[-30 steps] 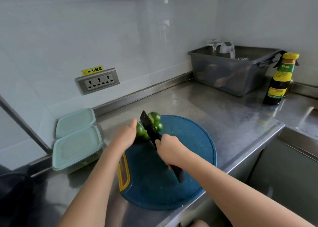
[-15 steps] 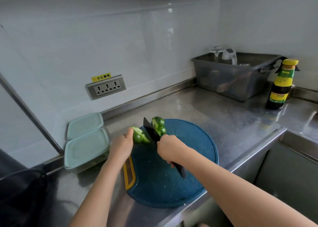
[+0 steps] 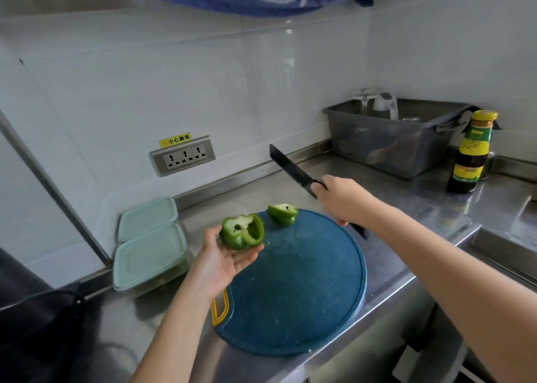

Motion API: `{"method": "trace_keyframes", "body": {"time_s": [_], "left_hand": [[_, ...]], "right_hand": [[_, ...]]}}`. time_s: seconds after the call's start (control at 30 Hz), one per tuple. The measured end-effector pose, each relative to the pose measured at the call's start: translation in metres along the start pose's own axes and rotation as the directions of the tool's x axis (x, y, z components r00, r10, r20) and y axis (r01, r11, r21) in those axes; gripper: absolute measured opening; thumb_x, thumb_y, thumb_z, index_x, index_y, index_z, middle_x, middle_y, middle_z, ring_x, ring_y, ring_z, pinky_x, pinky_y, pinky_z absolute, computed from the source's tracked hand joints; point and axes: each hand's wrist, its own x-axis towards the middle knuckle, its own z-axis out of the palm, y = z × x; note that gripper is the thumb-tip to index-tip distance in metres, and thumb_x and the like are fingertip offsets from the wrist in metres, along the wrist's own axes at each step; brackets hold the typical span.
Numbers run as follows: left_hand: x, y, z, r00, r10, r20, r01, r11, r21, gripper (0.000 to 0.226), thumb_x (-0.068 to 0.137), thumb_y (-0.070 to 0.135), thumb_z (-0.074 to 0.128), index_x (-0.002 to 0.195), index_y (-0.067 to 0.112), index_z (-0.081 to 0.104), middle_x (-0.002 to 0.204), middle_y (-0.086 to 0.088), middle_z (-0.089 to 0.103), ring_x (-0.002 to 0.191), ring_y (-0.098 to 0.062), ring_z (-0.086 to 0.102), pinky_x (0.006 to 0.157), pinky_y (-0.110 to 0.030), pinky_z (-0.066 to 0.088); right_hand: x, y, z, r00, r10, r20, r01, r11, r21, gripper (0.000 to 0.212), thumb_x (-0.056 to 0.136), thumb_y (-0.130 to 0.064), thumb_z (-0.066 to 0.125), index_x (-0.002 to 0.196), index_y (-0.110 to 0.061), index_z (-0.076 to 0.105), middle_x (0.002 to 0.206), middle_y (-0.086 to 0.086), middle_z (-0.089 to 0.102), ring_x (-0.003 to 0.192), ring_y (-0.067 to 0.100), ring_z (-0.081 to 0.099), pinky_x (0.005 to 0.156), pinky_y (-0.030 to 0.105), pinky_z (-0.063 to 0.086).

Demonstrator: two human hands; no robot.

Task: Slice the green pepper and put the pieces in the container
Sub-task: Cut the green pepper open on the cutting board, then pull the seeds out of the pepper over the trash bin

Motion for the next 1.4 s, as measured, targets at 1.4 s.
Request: {"method": "trace_keyframes", "body": {"time_s": [1.4], "left_hand": [[-0.050,-0.142,0.190,0.847,-0.240,0.474,0.139,0.961,0.238,0.042,0.097,0.026,0.025,0.107,0.006,0.061,0.097,-0.018,0.071,0.081,-0.029,0.069,0.072,-0.040,0.056]], "right_hand": [[-0.155,0.114,-0.061,0.971,-0.034,-0.237,0.013,0.996,-0.089,0.032,0.079,-0.032,0.071,0.102,-0.014,0.058,0.098,0.000,0.058,0.085,0.017,0.055,0.072,0.027,0.044]]}}
